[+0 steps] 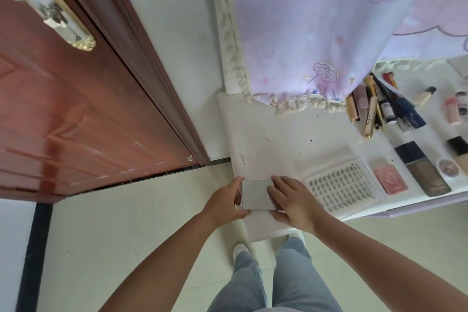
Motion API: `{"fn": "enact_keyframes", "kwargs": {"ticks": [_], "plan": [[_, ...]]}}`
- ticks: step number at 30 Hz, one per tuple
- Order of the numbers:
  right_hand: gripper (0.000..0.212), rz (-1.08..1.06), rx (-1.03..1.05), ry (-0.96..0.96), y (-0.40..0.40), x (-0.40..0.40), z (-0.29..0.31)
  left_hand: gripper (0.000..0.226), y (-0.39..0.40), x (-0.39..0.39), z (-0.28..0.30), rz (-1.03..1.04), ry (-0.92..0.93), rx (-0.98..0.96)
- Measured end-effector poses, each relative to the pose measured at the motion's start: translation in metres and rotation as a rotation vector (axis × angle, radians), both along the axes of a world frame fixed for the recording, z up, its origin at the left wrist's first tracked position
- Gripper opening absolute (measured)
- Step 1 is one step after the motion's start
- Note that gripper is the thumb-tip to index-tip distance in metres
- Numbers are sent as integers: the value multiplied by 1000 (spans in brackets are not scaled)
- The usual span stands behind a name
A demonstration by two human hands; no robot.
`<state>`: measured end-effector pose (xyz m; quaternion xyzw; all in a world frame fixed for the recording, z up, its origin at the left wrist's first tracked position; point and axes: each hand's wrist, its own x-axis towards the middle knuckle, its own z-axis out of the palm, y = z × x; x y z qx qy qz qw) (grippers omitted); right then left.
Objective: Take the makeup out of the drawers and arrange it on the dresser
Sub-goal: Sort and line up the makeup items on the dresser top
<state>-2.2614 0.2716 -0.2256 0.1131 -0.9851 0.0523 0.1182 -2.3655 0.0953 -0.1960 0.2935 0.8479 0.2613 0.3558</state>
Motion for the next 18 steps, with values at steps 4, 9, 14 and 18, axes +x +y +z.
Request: {"fn": "enact_keyframes", "kwargs": {"ticks": [4,9,14,18], "plan": [[56,9,55,71,-2,2,-4,69,-1,-2,-2,-29,-3,-7],[45,4,52,70,-3,5,-3,68,-3,1,-4,-54,-17,11],[44,12,56,67,-5,15,-2,67,-4,8,-9,-62,-55,47],[39,15,5,-6,-3,21,2,62,-5,13,-10,-28,-146,102]]}}
